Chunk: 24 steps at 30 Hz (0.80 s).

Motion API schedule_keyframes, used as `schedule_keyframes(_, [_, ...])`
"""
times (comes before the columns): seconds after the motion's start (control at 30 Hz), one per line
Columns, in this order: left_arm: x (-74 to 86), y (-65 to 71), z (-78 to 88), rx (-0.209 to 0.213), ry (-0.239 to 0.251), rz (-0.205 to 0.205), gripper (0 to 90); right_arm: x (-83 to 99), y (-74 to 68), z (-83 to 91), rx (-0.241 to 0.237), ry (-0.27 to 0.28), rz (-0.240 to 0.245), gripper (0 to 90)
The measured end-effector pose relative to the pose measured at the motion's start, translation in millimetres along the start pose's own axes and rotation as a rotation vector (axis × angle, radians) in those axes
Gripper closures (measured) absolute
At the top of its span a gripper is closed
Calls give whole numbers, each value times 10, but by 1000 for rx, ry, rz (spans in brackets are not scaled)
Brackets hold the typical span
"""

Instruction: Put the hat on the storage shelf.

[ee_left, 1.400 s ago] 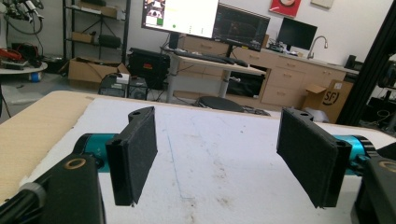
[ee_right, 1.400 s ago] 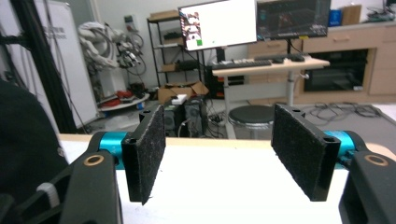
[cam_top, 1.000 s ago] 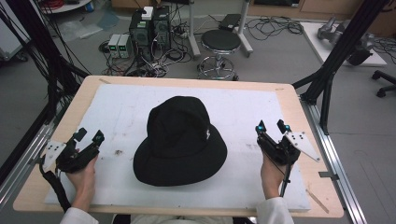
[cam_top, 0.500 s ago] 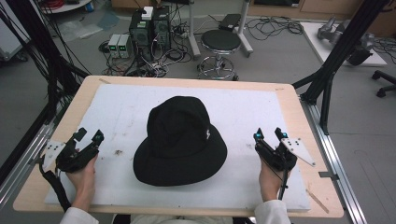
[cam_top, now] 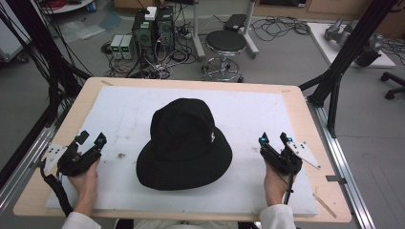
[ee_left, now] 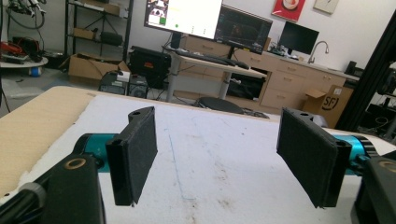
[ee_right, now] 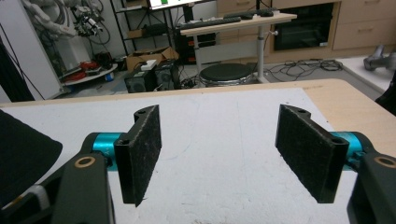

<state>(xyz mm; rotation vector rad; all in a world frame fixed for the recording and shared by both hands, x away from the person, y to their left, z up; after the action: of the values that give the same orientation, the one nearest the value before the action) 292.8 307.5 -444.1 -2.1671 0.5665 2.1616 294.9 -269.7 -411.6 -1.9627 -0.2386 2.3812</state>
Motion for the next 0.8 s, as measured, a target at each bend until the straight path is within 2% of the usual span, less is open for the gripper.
schedule_keyframes(0.2, [5, 16, -6, 5, -2, -2, 288, -2, 34, 6, 4, -4, -29, 308])
schedule_keyframes(0.8, [6, 19, -7, 8, -3, 5, 289, 2, 59, 3, -7, -4, -59, 308])
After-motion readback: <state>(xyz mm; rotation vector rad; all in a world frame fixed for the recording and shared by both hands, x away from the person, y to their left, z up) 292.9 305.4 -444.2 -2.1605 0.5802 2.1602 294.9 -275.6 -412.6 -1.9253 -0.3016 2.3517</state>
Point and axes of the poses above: each handheld gripper's, and its own axes: z roughly backward along the jaws, x roughly out of its underside, y roughly to its right, the point moved 2 cm from there along -z, roughly forward along the jaws, and after that the axes turned 2 degrees about x, right-handed, at the moved point
